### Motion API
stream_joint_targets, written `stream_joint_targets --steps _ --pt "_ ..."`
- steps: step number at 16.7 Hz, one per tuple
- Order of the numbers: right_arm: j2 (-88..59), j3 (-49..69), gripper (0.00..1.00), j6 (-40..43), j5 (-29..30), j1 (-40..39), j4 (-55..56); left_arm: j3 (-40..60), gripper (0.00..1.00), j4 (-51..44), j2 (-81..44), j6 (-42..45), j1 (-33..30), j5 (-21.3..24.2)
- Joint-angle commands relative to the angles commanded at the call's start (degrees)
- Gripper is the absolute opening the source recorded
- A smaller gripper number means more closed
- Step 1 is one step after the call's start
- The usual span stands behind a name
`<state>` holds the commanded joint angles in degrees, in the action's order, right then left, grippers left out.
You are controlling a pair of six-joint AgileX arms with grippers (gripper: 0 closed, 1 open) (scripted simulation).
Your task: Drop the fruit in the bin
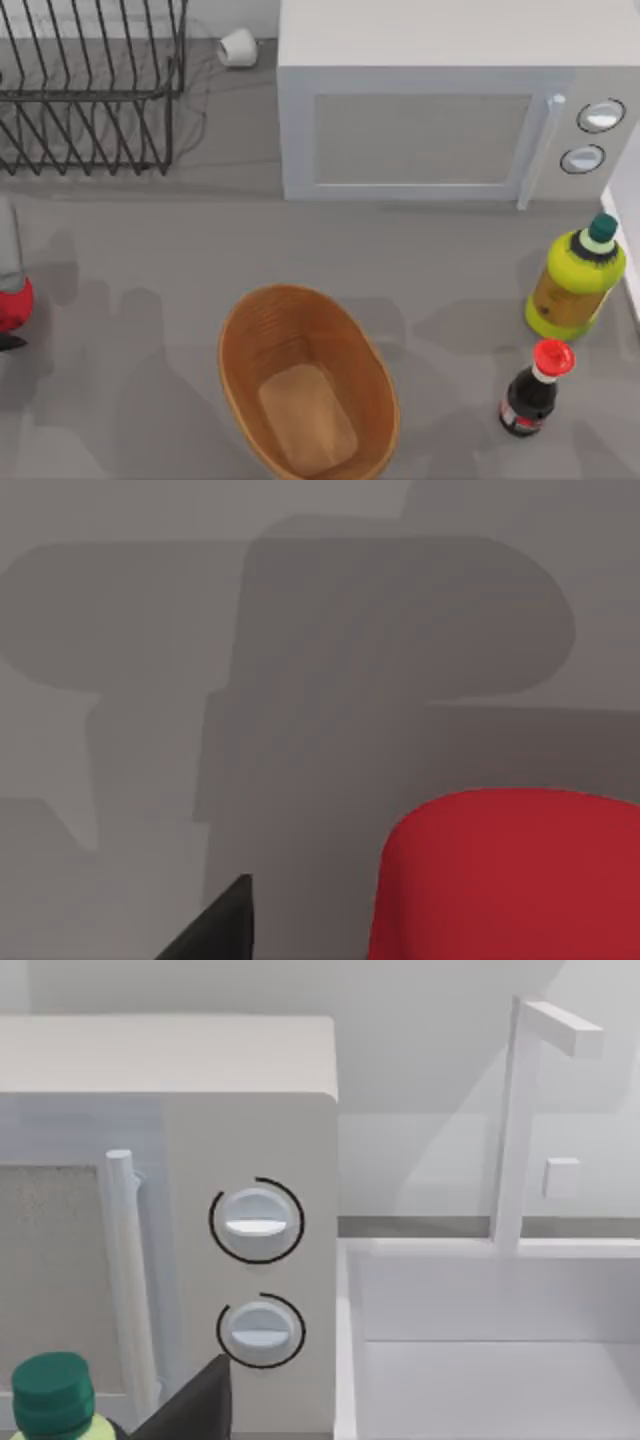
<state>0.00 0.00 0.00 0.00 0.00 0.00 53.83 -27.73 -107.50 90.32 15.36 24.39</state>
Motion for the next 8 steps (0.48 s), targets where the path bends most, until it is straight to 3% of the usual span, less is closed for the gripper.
stream_joint_targets --steps 8 --pt "0.0 0.0 1.00 0.0 0.0 0.0 0.0 0.0 0.10 0.0 0.0 0.0 0.0 0.0"
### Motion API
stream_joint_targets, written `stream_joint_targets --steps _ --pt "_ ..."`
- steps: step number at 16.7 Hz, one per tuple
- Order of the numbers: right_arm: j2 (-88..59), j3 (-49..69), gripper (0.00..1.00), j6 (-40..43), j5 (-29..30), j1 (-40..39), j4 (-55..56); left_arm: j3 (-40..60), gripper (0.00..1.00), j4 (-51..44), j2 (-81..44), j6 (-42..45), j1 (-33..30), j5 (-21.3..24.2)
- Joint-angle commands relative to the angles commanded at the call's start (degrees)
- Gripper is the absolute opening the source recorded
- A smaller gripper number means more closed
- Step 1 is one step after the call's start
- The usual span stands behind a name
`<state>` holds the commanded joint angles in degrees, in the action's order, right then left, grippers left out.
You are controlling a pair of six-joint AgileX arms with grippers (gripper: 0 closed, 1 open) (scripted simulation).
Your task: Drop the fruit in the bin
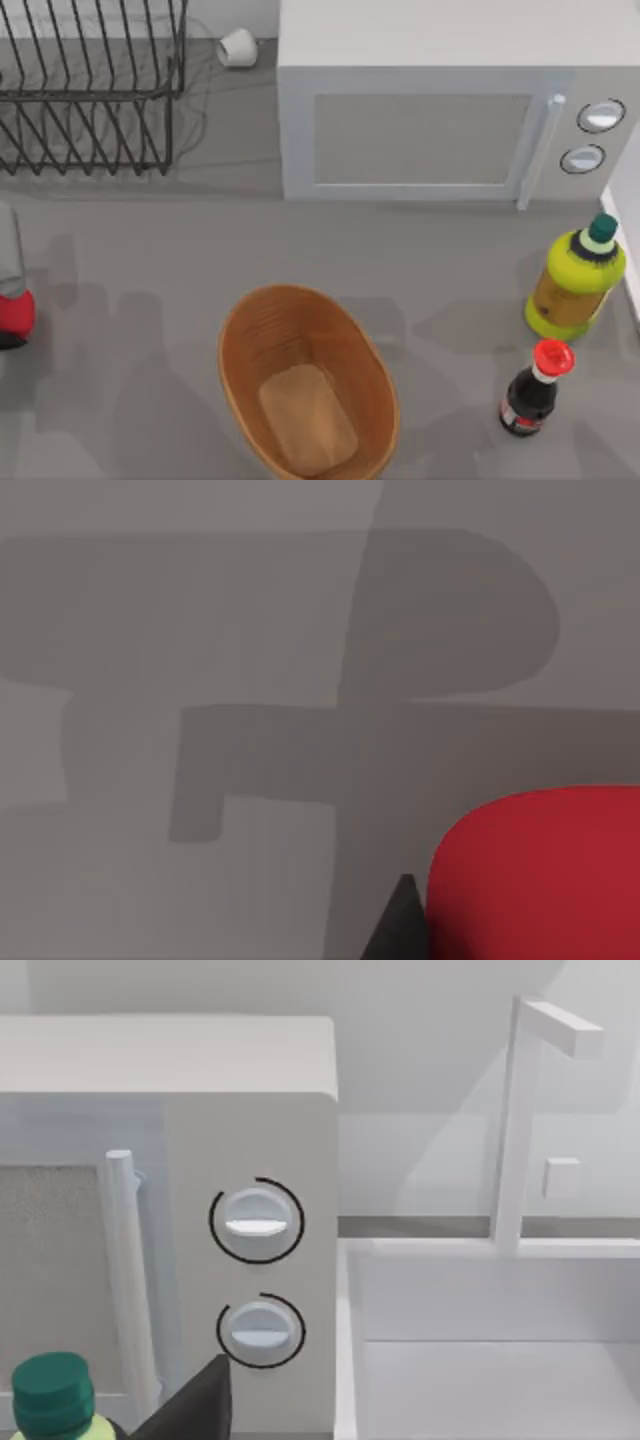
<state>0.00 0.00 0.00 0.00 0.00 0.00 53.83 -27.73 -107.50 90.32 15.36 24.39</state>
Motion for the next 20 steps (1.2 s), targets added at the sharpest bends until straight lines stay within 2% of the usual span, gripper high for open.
stream_joint_targets --steps 1,2,9,10,15,20 --pt "0.0 0.0 1.00 0.0 0.0 0.0 0.0 0.0 0.02 0.0 0.0 0.0 0.0 0.0" --pt "0.0 0.0 1.00 0.0 0.0 0.0 0.0 0.0 0.00 0.0 0.0 0.0 0.0 0.0" --pt "0.0 0.0 1.00 0.0 0.0 0.0 0.0 0.0 0.00 0.0 0.0 0.0 0.0 0.0" --pt "0.0 0.0 1.00 0.0 0.0 0.0 0.0 0.2 0.00 -4.3 2.3 -0.5 1.0 -0.6" --pt "0.0 0.0 1.00 0.0 0.0 0.0 0.0 5.2 0.00 -11.0 4.0 -0.4 1.3 -0.5" --pt "0.0 0.0 1.00 0.0 0.0 0.0 0.0 16.0 0.00 -28.8 9.3 -0.5 1.0 -0.5"
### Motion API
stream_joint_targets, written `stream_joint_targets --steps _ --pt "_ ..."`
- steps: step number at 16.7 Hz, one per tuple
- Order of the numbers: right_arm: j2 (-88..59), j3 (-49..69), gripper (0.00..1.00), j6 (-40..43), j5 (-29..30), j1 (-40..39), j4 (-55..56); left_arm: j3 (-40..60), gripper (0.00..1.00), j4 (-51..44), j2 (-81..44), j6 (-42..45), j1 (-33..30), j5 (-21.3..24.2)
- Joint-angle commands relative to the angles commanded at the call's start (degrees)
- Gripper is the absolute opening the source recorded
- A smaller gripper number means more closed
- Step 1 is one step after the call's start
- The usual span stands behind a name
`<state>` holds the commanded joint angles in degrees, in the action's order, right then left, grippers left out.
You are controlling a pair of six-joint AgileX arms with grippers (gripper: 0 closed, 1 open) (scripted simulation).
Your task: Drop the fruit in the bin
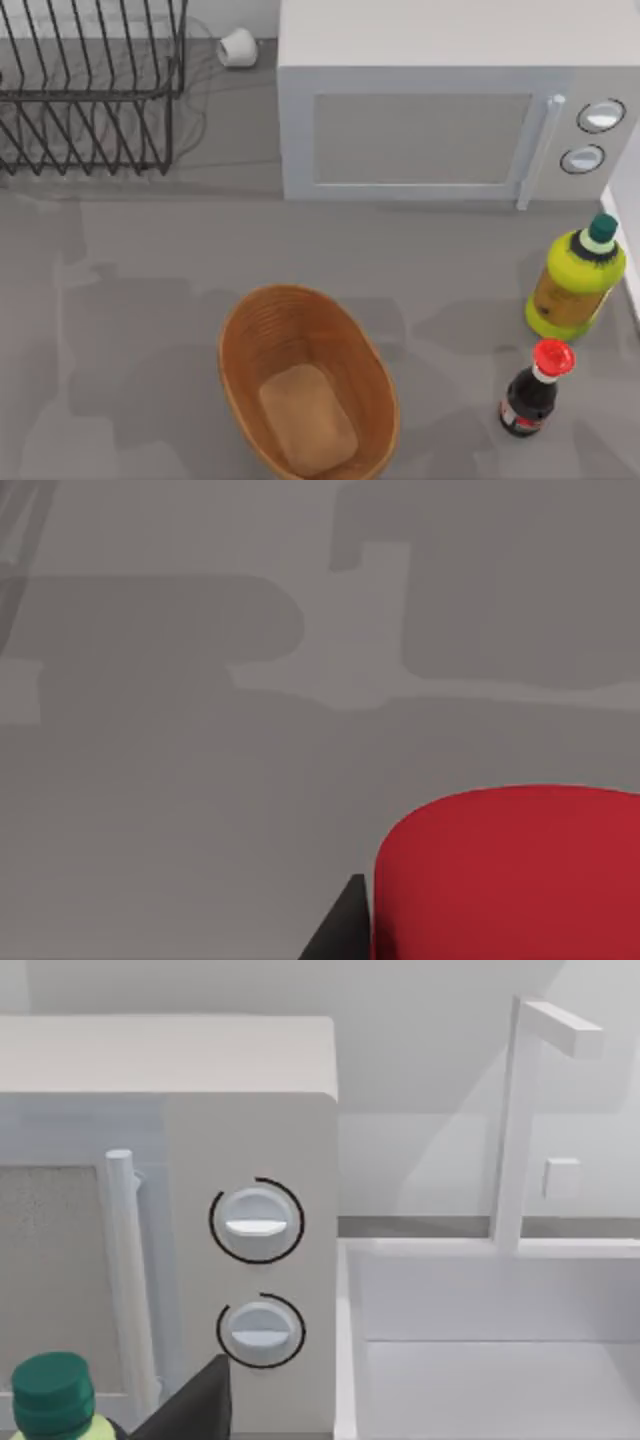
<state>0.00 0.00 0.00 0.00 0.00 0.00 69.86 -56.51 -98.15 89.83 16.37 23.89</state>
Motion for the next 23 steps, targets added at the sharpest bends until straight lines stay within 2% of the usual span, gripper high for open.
stream_joint_targets --steps 4,10,13,17,23 --pt "0.0 0.0 1.00 0.0 0.0 0.0 0.0 6.5 0.00 -9.0 3.9 -0.4 -0.2 -0.2" --pt "0.0 0.0 1.00 0.0 0.0 0.0 0.0 7.2 0.00 -9.8 4.2 -0.5 -0.1 -0.3" --pt "0.0 0.0 1.00 0.0 0.0 0.0 0.0 8.7 0.00 -11.1 3.2 -3.1 -3.9 -1.6" --pt "0.0 0.0 1.00 0.0 0.0 0.0 0.0 12.8 0.00 -14.7 0.6 -11.4 -16.8 -5.7" --pt "0.0 0.0 1.00 0.0 0.0 0.0 0.0 19.5 0.00 -21.3 -3.6 -29.1 -45.6 -14.1"
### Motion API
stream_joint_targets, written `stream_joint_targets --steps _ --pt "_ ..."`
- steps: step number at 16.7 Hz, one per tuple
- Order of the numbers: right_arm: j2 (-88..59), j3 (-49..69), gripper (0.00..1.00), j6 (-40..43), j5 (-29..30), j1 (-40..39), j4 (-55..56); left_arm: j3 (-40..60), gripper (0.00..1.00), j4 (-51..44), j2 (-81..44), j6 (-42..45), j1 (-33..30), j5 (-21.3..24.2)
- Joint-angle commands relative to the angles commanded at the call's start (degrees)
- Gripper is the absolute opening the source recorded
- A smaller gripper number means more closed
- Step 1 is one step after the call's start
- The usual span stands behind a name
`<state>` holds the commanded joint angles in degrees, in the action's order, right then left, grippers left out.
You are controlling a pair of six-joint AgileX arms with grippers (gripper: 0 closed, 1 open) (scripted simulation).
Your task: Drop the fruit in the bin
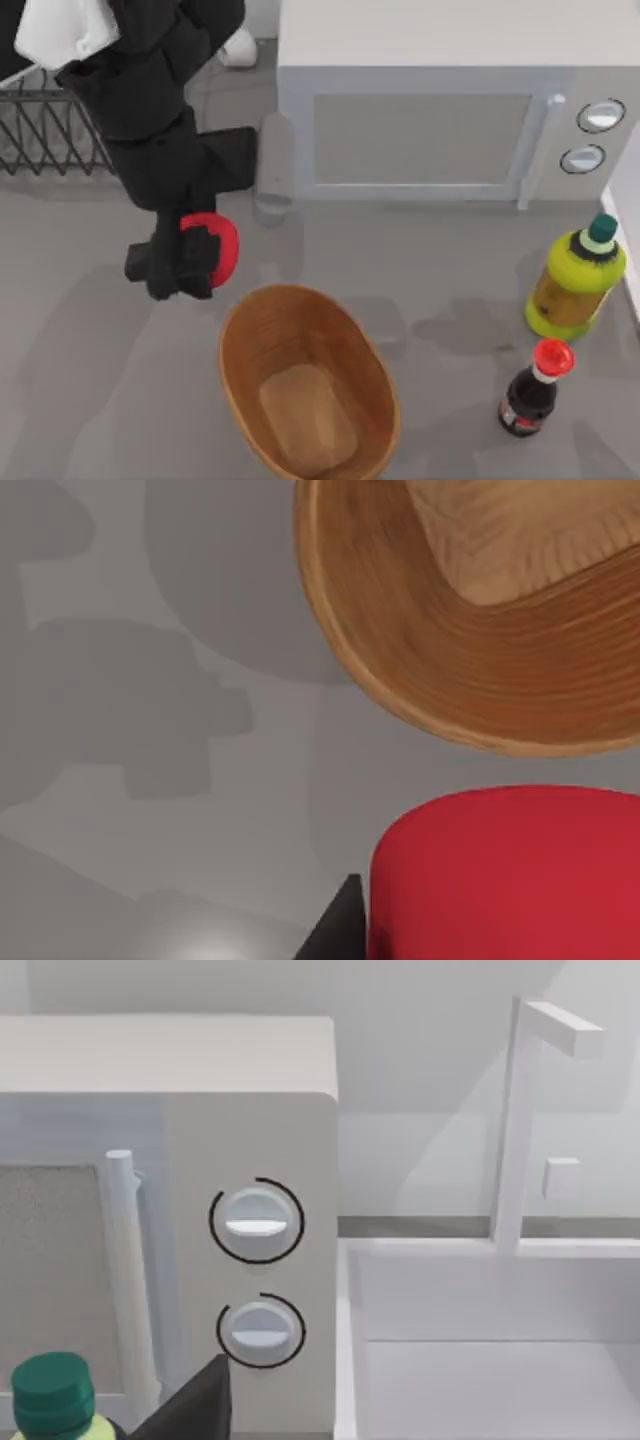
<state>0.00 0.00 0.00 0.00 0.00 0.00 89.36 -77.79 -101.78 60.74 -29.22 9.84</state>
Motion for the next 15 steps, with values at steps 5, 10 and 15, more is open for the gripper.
stream_joint_targets --steps 5,10,15 --pt "0.0 0.0 1.00 0.0 0.0 0.0 0.0 4.0 0.00 -3.3 -1.5 -12.5 -16.9 -6.1" --pt "0.0 0.0 1.00 0.0 0.0 0.0 0.0 4.7 0.00 -3.8 -1.6 -15.1 -19.7 -7.5" --pt "0.0 0.0 1.00 0.0 0.0 0.0 0.0 2.4 0.00 -1.4 -1.4 -15.1 -19.5 -7.5"
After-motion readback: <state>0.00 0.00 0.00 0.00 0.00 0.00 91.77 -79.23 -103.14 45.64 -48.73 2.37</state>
